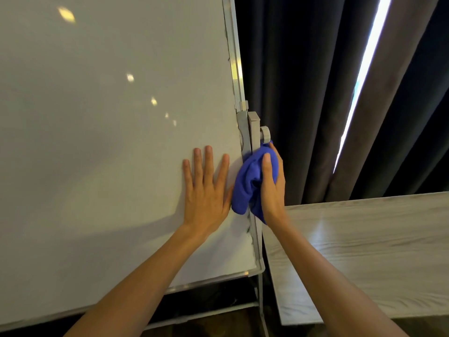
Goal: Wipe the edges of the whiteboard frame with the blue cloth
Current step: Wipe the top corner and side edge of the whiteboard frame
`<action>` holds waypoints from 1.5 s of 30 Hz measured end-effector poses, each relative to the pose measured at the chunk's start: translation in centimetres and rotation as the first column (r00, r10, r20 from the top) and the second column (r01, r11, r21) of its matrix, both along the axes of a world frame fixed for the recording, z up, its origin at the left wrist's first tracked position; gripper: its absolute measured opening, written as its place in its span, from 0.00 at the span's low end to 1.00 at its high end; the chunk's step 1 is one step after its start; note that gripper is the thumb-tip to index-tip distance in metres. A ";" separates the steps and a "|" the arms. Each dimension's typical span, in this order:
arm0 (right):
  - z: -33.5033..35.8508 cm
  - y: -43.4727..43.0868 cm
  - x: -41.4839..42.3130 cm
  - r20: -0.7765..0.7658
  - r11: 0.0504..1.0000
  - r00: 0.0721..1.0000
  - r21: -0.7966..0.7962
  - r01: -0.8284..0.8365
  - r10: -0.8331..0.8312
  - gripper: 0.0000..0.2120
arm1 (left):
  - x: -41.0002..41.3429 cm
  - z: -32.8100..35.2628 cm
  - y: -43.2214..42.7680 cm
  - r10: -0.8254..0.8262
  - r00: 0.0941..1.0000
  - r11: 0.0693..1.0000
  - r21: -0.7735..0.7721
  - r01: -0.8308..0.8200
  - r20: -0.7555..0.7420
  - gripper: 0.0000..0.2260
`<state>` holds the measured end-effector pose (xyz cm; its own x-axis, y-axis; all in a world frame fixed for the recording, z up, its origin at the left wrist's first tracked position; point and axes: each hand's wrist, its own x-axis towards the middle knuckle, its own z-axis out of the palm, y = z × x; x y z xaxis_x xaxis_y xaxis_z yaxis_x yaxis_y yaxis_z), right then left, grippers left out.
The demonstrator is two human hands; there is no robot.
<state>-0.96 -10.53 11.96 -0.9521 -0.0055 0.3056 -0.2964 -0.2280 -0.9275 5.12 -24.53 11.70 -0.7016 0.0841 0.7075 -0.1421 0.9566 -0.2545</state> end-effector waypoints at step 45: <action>-7.7 -2.4 8.1 0.012 0.935 0.961 0.233 0.267 -0.278 0.28 | 3.8 -5.0 -1.4 -0.112 0.982 0.991 -0.055 0.122 0.152 0.33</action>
<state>7.11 -12.98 4.24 -0.9393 0.1919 0.2845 -0.2752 0.0741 -0.9585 8.96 -25.98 6.67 -0.7810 0.2136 0.5868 0.0140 0.9454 -0.3256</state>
